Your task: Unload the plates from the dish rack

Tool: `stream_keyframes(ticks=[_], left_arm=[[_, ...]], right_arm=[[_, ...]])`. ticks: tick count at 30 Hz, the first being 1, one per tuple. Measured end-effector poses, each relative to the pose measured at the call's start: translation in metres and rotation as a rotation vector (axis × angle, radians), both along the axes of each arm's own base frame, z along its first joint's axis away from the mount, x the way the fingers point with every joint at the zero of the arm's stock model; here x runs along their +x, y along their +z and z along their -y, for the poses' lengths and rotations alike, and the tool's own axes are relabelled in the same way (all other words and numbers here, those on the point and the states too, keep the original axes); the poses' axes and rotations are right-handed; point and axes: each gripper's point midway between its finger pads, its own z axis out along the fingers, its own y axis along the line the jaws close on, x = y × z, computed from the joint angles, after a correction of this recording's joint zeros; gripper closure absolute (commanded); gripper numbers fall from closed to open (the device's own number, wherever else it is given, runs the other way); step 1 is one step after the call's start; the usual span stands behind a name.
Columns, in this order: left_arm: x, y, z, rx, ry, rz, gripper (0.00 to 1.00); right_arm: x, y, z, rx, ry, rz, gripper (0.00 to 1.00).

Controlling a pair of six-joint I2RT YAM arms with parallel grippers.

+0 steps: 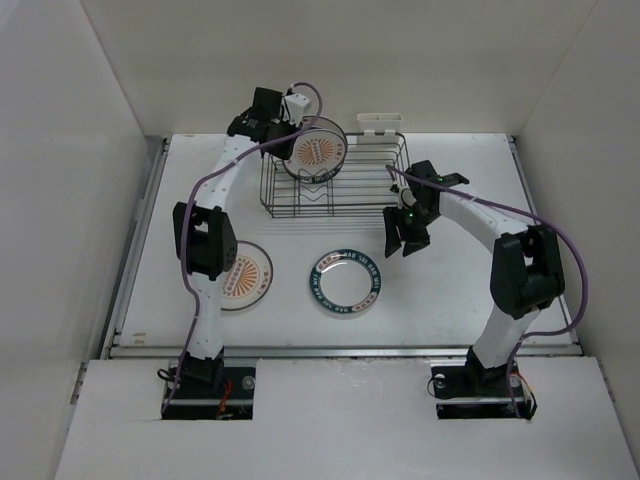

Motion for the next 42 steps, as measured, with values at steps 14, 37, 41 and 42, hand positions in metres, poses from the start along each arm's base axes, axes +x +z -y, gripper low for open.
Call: stream_keyframes(ticks=[14, 37, 41, 42], left_arm=[[-0.011, 0.022, 0.005, -0.101, 0.026, -0.03, 1.0], [-0.082, 0.085, 0.031, -0.309, -0.051, -0.163, 1.0], [-0.087, 0.082, 0.033, -0.317, -0.056, -0.188, 1.0], [-0.089, 0.082, 0.032, -0.318, -0.056, -0.191, 1.0]], right_arm=[[0.0, 0.016, -0.004, 0.033, 0.007, 0.027, 0.45], [0.082, 0.147, -0.071, 0.433, 0.087, 0.488, 0.19], [0.117, 0.135, -0.088, 0.512, 0.1, 0.515, 0.01], [0.129, 0.129, -0.091, 0.53, 0.104, 0.518, 0.01]])
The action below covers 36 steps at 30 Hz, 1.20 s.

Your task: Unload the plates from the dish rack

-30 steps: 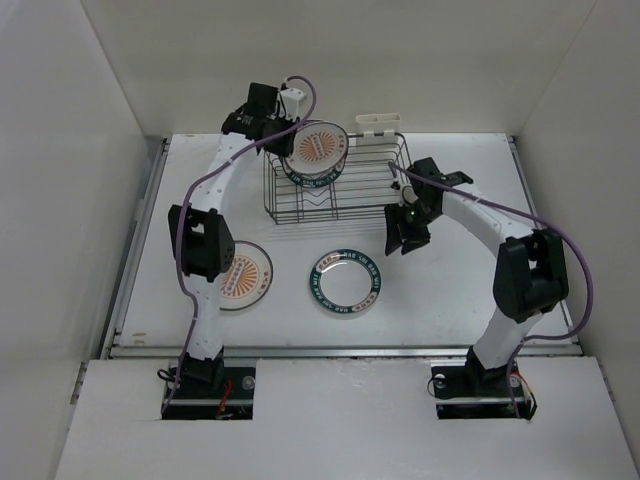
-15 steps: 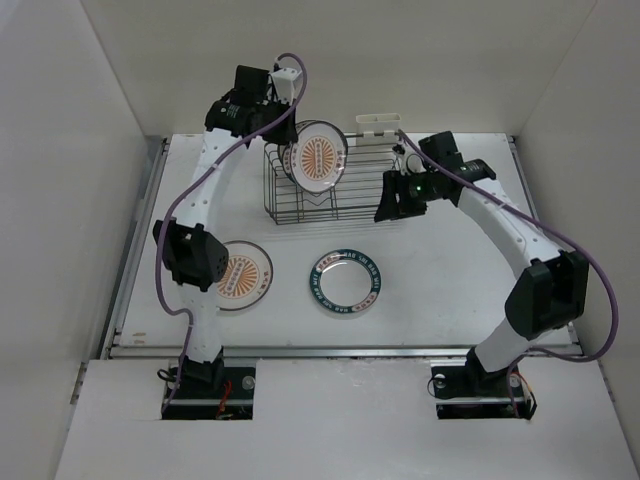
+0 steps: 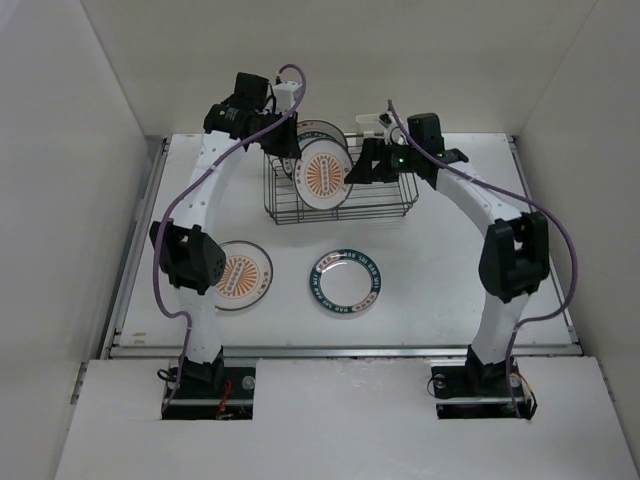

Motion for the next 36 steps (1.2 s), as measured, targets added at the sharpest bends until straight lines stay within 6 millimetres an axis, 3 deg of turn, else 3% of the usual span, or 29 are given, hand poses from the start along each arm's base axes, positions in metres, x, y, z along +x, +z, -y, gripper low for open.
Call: stream_keyframes(ticks=[5, 8, 11, 15, 19, 20, 21, 23, 25, 29, 31, 32, 33, 34, 36], left_arm=[[-0.008, 0.006, -0.001, -0.006, -0.001, -0.001, 1.0], [-0.011, 0.009, -0.002, -0.01, 0.001, 0.0, 1.0], [-0.012, 0.011, -0.002, -0.015, 0.002, 0.0, 1.0], [-0.012, 0.011, -0.001, -0.02, 0.007, -0.006, 1.0], [-0.012, 0.011, -0.001, -0.026, 0.012, -0.01, 1.0], [-0.011, 0.012, 0.0, -0.029, 0.015, -0.01, 1.0], [-0.011, 0.012, 0.0, -0.033, 0.017, -0.009, 1.0], [-0.01, 0.013, -0.002, -0.039, 0.023, -0.008, 1.0], [-0.006, 0.013, -0.007, -0.028, 0.042, 0.002, 1.0], [-0.002, 0.012, -0.015, -0.021, 0.067, -0.002, 0.98], [-0.002, 0.013, -0.014, -0.022, 0.072, 0.001, 0.67], [-0.002, 0.013, -0.014, -0.022, 0.074, 0.002, 0.27], [-0.002, 0.013, -0.013, -0.018, 0.077, 0.004, 0.1], [-0.001, 0.013, -0.014, -0.017, 0.089, 0.002, 0.0], [0.001, 0.015, -0.016, -0.011, 0.121, 0.003, 0.0]], right_arm=[[0.052, -0.032, -0.009, 0.075, 0.017, 0.013, 0.01], [0.066, -0.046, -0.008, 0.127, 0.007, -0.003, 0.01], [0.077, -0.042, -0.009, 0.198, 0.012, 0.016, 0.02], [0.081, -0.026, -0.021, 0.326, 0.059, 0.041, 0.21], [0.069, -0.01, -0.033, 0.42, 0.129, 0.052, 0.38], [0.064, -0.008, -0.038, 0.433, 0.15, 0.05, 0.47], [0.061, -0.005, -0.041, 0.442, 0.167, 0.051, 0.63], [0.058, -0.002, -0.045, 0.457, 0.182, 0.048, 0.7], [0.053, 0.0, -0.047, 0.47, 0.2, 0.04, 1.0], [0.041, 0.01, -0.047, 0.496, 0.257, 0.028, 1.0], [0.037, 0.014, -0.046, 0.499, 0.261, 0.028, 1.0], [0.035, 0.016, -0.046, 0.498, 0.261, 0.027, 1.0], [0.032, 0.019, -0.045, 0.499, 0.264, 0.023, 1.0], [0.03, 0.022, -0.045, 0.499, 0.267, 0.023, 1.0], [0.021, 0.03, -0.044, 0.496, 0.276, 0.016, 1.0]])
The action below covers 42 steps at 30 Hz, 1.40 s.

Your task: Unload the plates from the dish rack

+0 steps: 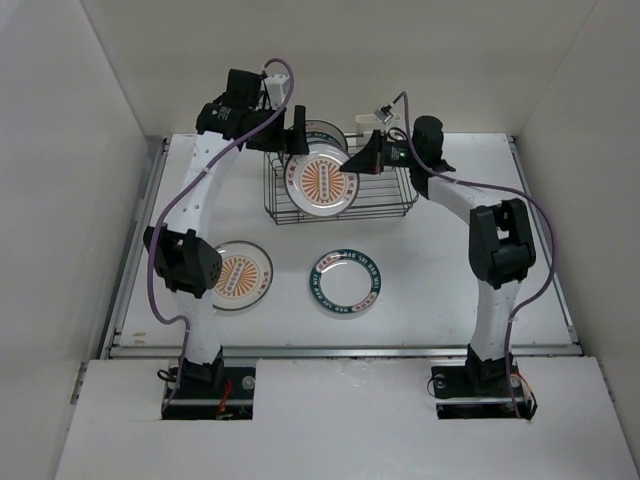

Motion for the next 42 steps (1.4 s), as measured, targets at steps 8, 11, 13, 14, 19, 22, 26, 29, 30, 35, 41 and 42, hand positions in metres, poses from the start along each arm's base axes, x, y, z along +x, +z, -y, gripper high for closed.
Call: stream_keyframes(ticks=[8, 11, 13, 14, 19, 22, 26, 29, 30, 35, 41, 42], left_arm=[[-0.001, 0.012, -0.023, -0.014, 0.164, -0.034, 0.0], [0.013, 0.014, -0.053, 0.022, 0.269, -0.004, 0.0], [0.019, 0.009, -0.069, 0.044, 0.321, -0.01, 0.0], [0.022, 0.004, -0.077, 0.056, 0.345, -0.017, 0.03], [0.034, -0.041, -0.088, 0.139, 0.384, -0.104, 0.19], [0.038, -0.083, -0.091, 0.206, 0.38, -0.183, 0.31], [0.035, -0.136, -0.092, 0.294, 0.343, -0.29, 0.4], [0.03, -0.163, -0.092, 0.337, 0.317, -0.345, 0.5], [0.028, -0.169, -0.092, 0.35, 0.312, -0.358, 0.58], [0.028, -0.178, -0.089, 0.377, 0.296, -0.362, 0.73], [0.03, -0.178, -0.085, 0.388, 0.293, -0.345, 0.92], [0.032, -0.178, -0.084, 0.38, 0.302, -0.345, 0.98]], right_arm=[[-0.037, 0.013, 0.017, -0.159, -0.08, 0.022, 1.0], [-0.069, -0.001, 0.032, -0.257, -0.063, -0.012, 1.0], [-0.089, -0.017, 0.041, -0.315, -0.062, -0.043, 1.0], [-0.099, -0.027, 0.046, -0.344, -0.064, -0.068, 1.0], [-0.147, -0.095, 0.07, -0.497, -0.064, -0.26, 1.0], [-0.168, -0.129, 0.082, -0.581, -0.066, -0.363, 1.0], [-0.178, -0.153, 0.089, -0.633, -0.064, -0.423, 1.0], [-0.174, -0.164, 0.089, -0.642, -0.064, -0.434, 1.0], [-0.172, -0.169, 0.088, -0.645, -0.063, -0.439, 1.0], [-0.164, -0.177, 0.085, -0.649, -0.06, -0.401, 0.92], [-0.157, -0.182, 0.074, -0.667, -0.055, -0.361, 0.73], [-0.157, -0.183, 0.073, -0.676, -0.056, -0.358, 0.71]])
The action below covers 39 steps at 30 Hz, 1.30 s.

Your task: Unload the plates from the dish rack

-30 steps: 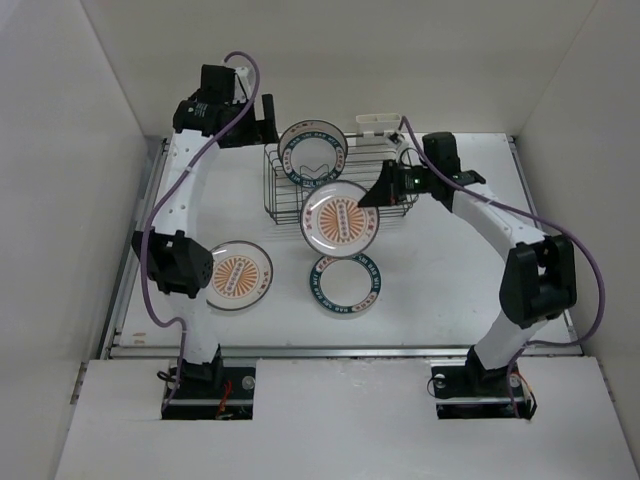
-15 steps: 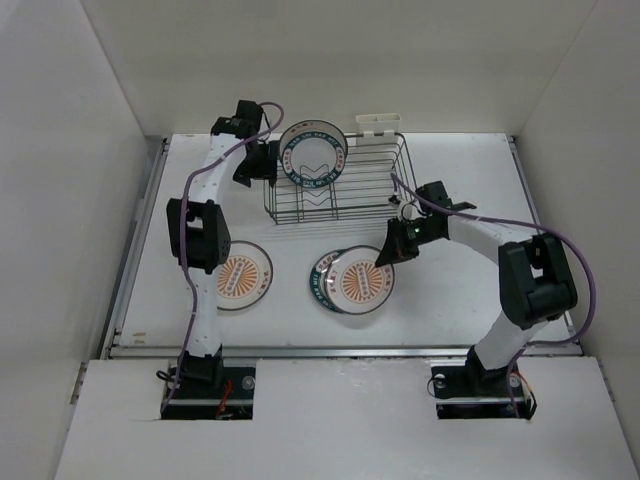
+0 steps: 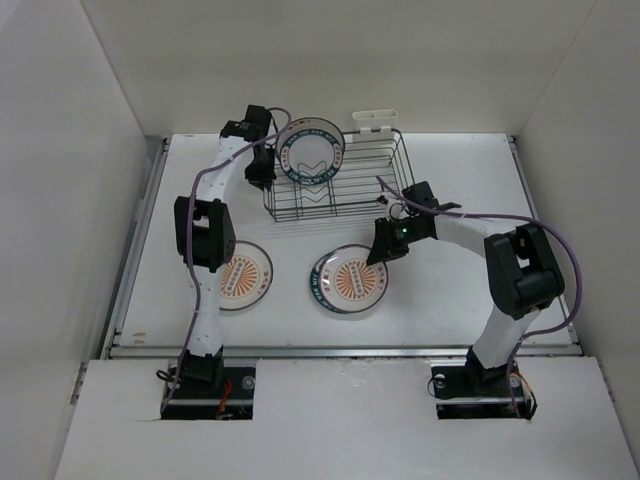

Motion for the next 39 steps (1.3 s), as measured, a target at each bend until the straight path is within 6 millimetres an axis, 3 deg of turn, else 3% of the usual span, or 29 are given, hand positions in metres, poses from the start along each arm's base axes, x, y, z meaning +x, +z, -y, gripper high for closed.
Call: stream_keyframes(ticks=[7, 16, 21, 23, 33, 39], left_arm=[[0.021, 0.0, -0.003, -0.016, 0.032, 0.041, 1.0], [0.025, 0.001, -0.006, 0.01, 0.021, 0.053, 0.96], [0.027, 0.001, -0.007, 0.017, 0.012, 0.061, 0.85], [0.027, 0.002, -0.008, 0.036, -0.006, 0.066, 0.84], [0.043, 0.004, -0.014, 0.107, -0.046, 0.119, 0.81], [0.047, 0.006, -0.016, 0.146, -0.068, 0.136, 0.73]], right_arm=[[-0.001, -0.006, -0.013, -0.102, 0.017, 0.046, 0.64], [-0.005, -0.012, -0.017, -0.198, 0.025, 0.059, 0.46], [-0.004, -0.004, -0.009, -0.261, 0.011, 0.061, 0.22], [-0.002, 0.002, -0.006, -0.29, 0.01, 0.072, 0.0], [0.003, 0.028, 0.012, -0.396, -0.012, 0.127, 0.0], [0.002, 0.029, 0.017, -0.418, -0.017, 0.126, 0.0]])
